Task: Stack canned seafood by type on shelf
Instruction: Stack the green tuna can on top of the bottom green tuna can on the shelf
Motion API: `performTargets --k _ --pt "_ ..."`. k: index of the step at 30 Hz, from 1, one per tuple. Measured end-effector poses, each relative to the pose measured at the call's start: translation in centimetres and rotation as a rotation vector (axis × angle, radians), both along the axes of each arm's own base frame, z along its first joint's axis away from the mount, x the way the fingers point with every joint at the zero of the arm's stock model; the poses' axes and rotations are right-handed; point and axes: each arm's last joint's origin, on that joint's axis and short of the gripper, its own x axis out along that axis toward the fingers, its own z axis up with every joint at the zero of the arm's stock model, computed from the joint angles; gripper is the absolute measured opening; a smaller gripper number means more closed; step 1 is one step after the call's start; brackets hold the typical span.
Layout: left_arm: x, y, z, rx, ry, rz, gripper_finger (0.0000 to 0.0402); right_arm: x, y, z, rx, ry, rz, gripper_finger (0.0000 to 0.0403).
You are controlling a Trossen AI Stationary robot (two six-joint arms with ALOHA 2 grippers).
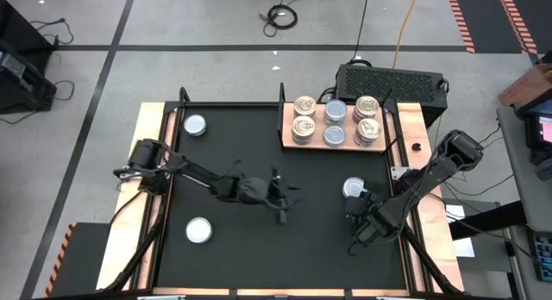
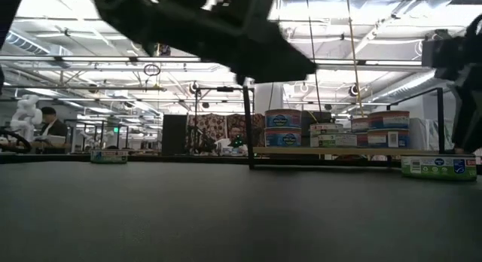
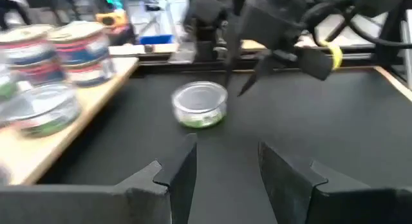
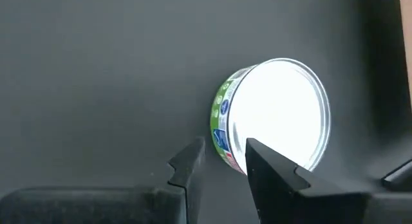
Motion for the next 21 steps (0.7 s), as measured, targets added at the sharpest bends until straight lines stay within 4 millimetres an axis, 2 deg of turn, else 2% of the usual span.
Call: performTargets --k 5,9,21 --pt "2.4 0.0 -1.1 -0.01 0.072 -0.064 0.0164 -0.4 -0.4 -1.2 -0.01 -0.01 0.0 0.0106" --pt "3.3 0.2 -1.8 -0.012 0.093 -0.07 0.0164 -0.6 -0.7 -1.8 -0.048 -0.025 0.014 0.0106" --pt "3.2 0.6 -2.3 -0.008 0.142 -0.065 0.0164 -0.1 -0.4 -3.1 -0.118 0.012 0.09 0.0106"
